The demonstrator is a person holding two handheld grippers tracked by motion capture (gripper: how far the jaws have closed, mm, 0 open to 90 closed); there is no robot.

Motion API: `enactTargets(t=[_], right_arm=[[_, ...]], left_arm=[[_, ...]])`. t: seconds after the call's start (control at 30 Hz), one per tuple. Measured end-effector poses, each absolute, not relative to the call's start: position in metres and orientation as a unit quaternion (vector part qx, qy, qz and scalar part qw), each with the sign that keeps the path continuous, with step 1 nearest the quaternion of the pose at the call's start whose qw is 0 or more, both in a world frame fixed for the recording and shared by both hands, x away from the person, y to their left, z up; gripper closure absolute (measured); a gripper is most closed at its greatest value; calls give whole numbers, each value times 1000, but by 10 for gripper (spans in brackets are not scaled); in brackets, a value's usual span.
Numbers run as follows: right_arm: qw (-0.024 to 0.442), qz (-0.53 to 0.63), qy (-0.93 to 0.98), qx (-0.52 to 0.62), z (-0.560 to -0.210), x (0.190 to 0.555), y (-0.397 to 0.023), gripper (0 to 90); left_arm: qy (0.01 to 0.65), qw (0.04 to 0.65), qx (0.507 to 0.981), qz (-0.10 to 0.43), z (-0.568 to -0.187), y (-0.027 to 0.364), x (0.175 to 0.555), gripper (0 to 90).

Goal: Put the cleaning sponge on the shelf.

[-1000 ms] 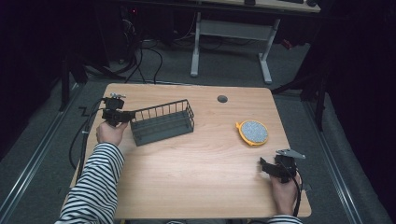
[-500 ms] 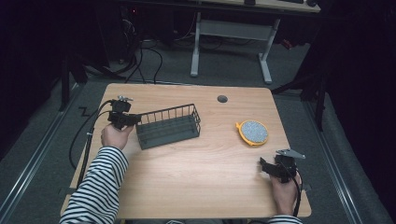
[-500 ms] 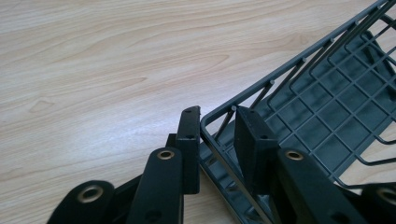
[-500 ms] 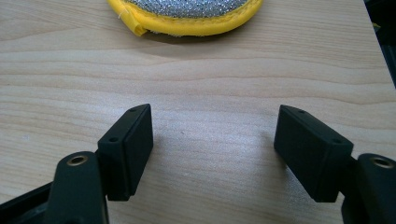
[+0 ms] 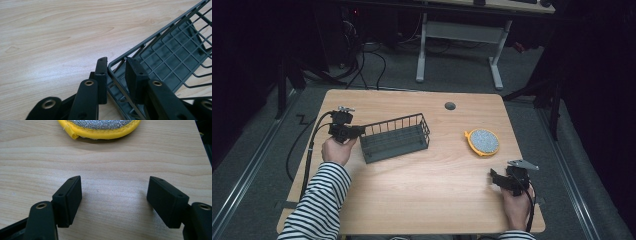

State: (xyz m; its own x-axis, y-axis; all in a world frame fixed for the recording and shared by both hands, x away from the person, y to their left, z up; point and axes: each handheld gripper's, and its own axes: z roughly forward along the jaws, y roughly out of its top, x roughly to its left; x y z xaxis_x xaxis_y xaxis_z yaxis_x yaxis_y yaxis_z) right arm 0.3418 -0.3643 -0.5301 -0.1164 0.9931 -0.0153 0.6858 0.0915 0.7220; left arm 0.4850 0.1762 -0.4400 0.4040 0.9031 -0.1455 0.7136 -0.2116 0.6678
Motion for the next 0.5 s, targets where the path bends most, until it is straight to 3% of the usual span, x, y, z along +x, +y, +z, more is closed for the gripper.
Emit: enactTargets(t=[0.5], right_arm=[[266,289,689,609,-530,342,-364,283]], left_arm=[[513,352,772,129,-441,157,469,728]])
